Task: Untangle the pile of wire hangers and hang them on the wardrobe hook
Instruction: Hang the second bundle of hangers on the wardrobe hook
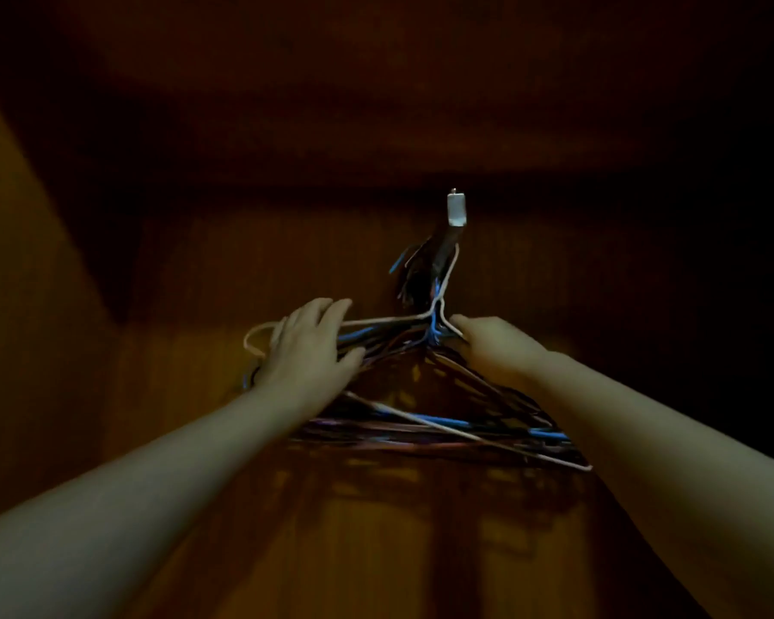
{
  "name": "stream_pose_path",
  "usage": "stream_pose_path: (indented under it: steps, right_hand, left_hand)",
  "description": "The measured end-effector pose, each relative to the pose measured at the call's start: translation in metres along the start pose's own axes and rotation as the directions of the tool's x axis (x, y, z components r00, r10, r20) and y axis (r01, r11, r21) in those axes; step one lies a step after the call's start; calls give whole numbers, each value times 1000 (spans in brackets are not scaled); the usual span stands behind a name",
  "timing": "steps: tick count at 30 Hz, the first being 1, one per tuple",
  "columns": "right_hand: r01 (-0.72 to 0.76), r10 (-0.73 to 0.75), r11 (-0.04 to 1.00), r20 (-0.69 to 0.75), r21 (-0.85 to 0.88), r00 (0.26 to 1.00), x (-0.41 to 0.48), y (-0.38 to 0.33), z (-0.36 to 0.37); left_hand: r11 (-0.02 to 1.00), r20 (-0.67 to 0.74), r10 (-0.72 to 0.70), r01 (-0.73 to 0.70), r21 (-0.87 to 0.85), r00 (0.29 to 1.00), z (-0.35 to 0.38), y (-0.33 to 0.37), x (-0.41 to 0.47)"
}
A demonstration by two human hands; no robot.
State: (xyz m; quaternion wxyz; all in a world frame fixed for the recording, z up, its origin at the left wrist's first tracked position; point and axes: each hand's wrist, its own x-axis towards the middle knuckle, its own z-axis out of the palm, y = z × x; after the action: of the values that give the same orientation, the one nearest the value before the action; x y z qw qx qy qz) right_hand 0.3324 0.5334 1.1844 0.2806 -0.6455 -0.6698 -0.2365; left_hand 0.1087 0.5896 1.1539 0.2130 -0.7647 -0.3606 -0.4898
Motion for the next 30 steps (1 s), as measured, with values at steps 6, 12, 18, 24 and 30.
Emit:
stream_pose_path:
  steps: [6, 12, 18, 24, 30]
  right_hand:
    - [64, -59, 993, 55, -101, 997, -8, -2, 5]
    - [54, -24, 967, 122, -247, 992, -9, -5, 2]
    - [41, -112, 820, -90, -570, 990, -25, -21, 6]
    - [-205, 199, 975, 82, 80, 977, -22, -24, 1]
    - [-174, 173, 985, -25, -3, 985, -31, -25, 8]
  left_hand:
    - [997, 217, 3, -19, 70, 976, 22, 1, 16]
    - [997, 161, -11, -1, 73, 987, 31, -3, 4]
    - [984, 97, -15, -3, 181, 995, 23, 0, -5]
    - [987, 128, -70, 51, 149, 989, 24, 3, -16]
    - [986, 176, -118, 94, 138, 977, 11, 13, -28]
